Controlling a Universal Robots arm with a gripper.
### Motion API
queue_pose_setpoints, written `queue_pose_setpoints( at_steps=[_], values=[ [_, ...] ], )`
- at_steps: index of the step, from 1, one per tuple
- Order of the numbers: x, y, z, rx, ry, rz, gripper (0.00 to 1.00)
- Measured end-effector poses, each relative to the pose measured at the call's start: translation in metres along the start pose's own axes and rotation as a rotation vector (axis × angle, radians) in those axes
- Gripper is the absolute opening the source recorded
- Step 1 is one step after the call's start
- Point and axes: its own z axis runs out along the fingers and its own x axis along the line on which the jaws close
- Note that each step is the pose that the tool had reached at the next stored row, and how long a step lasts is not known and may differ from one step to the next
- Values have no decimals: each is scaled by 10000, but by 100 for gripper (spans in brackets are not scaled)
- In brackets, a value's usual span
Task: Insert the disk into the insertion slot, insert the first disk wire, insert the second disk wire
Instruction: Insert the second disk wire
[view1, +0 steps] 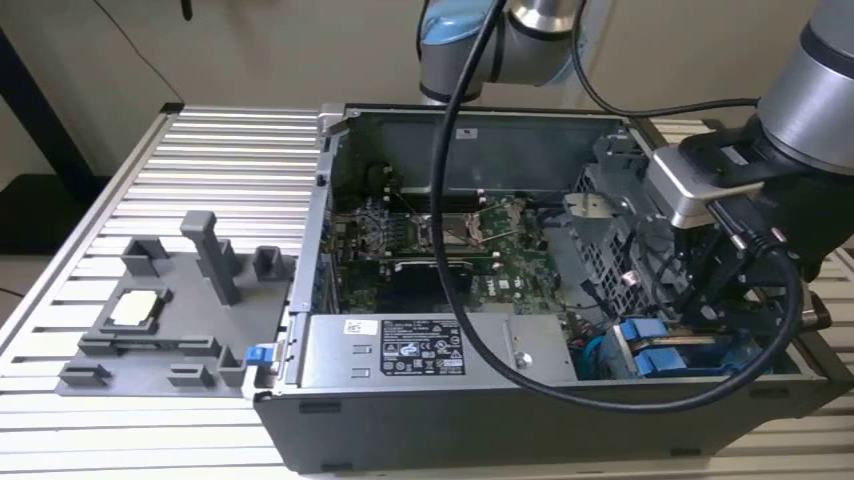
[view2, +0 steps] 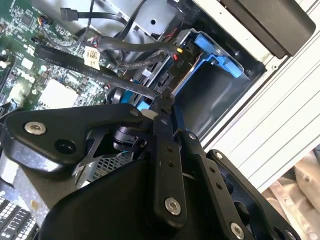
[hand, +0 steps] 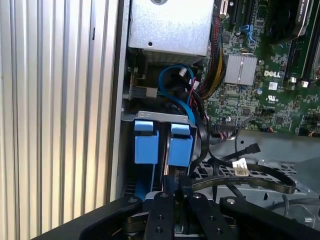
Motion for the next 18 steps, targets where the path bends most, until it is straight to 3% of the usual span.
queue_pose_setpoints(
  at_steps=[4, 7, 18],
  values=[
    [3, -31, 30, 8, -90, 17, 16],
    [9, -70, 55, -14, -88, 39, 16],
    [4, -69, 90, 6, 10, 956, 16]
  ],
)
